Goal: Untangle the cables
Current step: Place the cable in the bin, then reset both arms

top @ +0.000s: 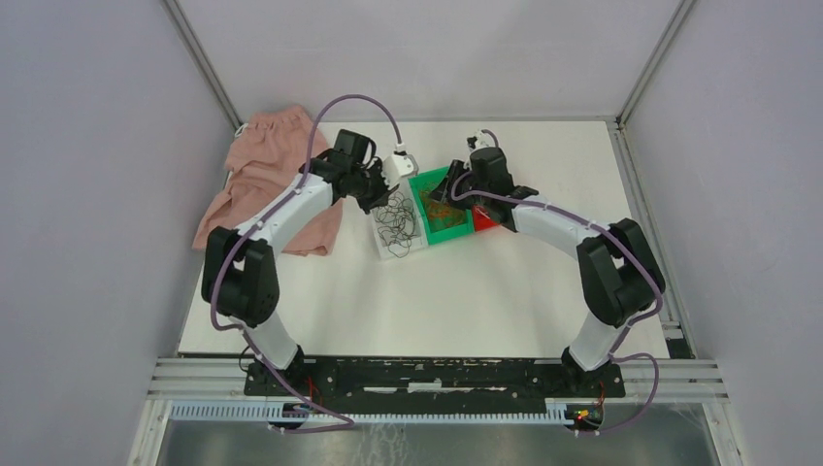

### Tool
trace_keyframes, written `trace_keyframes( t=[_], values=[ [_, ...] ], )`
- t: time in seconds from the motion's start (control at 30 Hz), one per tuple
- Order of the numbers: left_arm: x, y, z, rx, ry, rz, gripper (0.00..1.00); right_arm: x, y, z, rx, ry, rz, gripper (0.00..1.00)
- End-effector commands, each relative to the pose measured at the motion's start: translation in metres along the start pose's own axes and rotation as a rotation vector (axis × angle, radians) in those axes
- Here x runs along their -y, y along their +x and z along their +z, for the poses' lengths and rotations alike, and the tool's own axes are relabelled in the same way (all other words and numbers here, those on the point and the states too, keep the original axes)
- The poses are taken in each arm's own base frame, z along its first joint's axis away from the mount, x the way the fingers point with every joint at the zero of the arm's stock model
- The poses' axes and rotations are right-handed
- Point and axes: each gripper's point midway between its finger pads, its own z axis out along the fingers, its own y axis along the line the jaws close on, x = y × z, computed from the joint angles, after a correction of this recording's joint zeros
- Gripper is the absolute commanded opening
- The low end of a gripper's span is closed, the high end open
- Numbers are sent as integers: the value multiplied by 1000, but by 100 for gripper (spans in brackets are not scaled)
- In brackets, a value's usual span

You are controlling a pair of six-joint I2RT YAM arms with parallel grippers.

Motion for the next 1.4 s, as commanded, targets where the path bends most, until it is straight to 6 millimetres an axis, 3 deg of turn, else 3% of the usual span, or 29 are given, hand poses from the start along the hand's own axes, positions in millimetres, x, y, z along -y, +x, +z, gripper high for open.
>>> trace_keyframes(
  t=[0.0,0.13,0.27,0.3,0.37,0.5,0.57,0.8,0.93,1.1,1.2,1.33,1.37],
  values=[
    [-7,0,40,-20,-22,68,3,-18,-31,-31,110,-36,-33,33],
    [-13,19,68,-82,-49,92,3,-9,-37,-48,140,-21,-18,33],
    [-20,24,78,-101,-67,79,4,0,-44,-63,172,-8,-1,33],
    [-21,22,77,-99,-72,76,10,2,-44,-66,176,-4,2,33],
    [-24,15,71,-85,-81,70,31,5,-47,-70,185,0,7,33],
    [-28,-8,46,-33,-99,82,70,8,-52,-75,197,3,14,33],
    [-26,-15,34,-29,-89,89,78,9,-54,-78,202,5,17,33],
    [-29,-35,-2,6,-126,91,85,10,-61,-88,215,10,10,33],
    [-29,-48,-21,21,-125,71,100,12,-65,-94,223,26,-3,35],
    [-34,-55,-48,70,-145,-28,99,25,-75,-108,267,107,-44,60],
    [-47,-52,-70,115,-193,-126,99,40,-80,-122,297,203,-73,75],
    [-70,-44,-111,289,-285,-304,99,70,-90,-160,412,397,-86,81],
    [-73,-34,-116,314,-315,-349,99,82,-91,-172,454,466,-80,82]
  ],
)
